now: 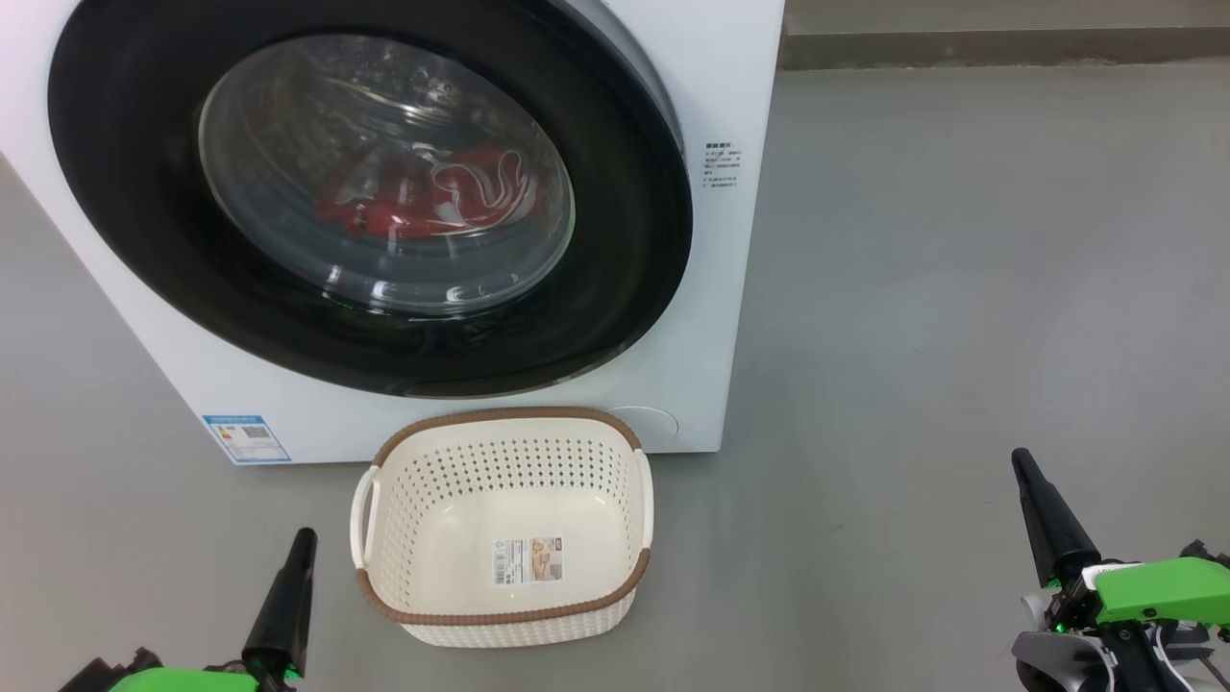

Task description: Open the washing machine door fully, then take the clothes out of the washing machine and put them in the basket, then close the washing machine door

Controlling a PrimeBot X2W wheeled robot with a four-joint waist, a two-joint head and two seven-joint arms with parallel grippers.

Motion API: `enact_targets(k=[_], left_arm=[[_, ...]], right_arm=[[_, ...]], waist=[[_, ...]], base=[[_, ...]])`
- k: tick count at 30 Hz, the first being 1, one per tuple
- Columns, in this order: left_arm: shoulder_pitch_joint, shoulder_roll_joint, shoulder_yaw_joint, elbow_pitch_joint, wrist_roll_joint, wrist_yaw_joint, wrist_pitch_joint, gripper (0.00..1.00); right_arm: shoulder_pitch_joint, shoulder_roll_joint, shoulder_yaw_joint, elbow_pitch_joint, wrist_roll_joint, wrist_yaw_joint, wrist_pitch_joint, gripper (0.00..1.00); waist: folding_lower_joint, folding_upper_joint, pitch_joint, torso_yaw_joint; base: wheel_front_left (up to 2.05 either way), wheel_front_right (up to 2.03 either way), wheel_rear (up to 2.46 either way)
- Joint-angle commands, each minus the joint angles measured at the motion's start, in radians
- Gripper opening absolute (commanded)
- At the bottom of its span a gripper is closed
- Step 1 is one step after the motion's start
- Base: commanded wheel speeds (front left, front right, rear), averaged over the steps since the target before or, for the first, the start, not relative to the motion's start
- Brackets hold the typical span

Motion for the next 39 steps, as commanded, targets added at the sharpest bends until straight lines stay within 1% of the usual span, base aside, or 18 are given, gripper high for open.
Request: enact_targets(k=[1,39], left_arm=[[-0.042,0.011,0.036,-0.020,0.012,-0.007,0.008,0.00],[-0.042,0.011,0.036,-0.020,0.013,-0.007,0.008,0.00]], right_arm=[[-0.043,-0.009,0.017,-0.028,-0.009,0.008,0.006,0.00],[-0.043,-0.009,0.016,-0.028,-0.010,0.008,0.007,0.00]], waist=[[0.0000,0.0000,0.000,0.000],[0.0000,0.0000,0.000,0.000]], base=[[0.00,0.00,0.00],[0.00,0.00,0.00]])
